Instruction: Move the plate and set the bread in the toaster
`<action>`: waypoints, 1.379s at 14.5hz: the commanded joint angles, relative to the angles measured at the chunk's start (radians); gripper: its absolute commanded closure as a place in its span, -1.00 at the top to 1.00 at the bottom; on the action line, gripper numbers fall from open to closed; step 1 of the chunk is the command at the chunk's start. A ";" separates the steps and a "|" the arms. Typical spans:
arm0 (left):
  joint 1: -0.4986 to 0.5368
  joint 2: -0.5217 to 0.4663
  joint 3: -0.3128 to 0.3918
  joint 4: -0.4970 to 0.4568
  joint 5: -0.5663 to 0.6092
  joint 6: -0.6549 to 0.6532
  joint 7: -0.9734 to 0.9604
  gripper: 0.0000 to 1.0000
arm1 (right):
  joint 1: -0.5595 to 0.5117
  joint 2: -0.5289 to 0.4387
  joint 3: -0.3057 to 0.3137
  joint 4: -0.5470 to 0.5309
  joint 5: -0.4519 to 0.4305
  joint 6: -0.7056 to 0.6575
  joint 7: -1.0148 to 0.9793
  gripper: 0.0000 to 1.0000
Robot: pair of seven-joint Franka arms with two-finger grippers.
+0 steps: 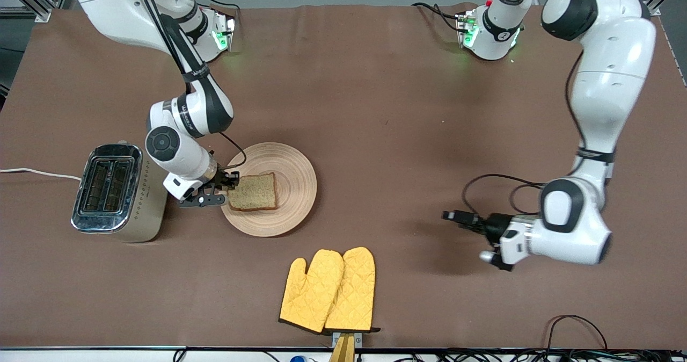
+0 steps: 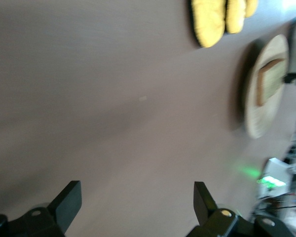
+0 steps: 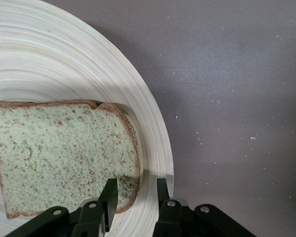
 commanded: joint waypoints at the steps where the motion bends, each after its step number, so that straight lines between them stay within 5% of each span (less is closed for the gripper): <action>1: 0.004 -0.124 0.005 0.010 0.172 -0.055 0.008 1.00 | 0.007 0.022 -0.003 0.014 -0.011 0.013 -0.003 -0.21; 6: -0.011 -0.411 0.046 0.007 0.400 -0.154 -0.015 1.00 | 0.024 0.047 -0.003 0.013 -0.011 0.062 -0.003 -0.30; 8: -0.011 -0.506 0.048 0.007 0.406 -0.220 -0.065 1.00 | 0.033 0.051 -0.003 0.013 -0.011 0.065 -0.001 -0.49; 10: -0.005 -0.586 0.046 -0.003 0.438 -0.254 -0.122 1.00 | 0.033 0.051 -0.003 0.013 -0.013 0.062 -0.004 -0.89; 12: -0.004 -0.645 0.040 -0.010 0.444 -0.256 -0.221 1.00 | 0.033 0.051 -0.003 0.016 -0.013 0.047 -0.007 -0.99; 17: 0.004 -0.752 0.031 -0.094 0.426 -0.309 -0.504 1.00 | 0.021 -0.062 -0.012 0.206 -0.101 -0.468 0.026 -0.99; 20: -0.023 -0.902 0.084 -0.330 0.403 -0.155 -0.516 1.00 | 0.012 -0.114 -0.023 0.319 -0.204 -0.695 0.060 -0.99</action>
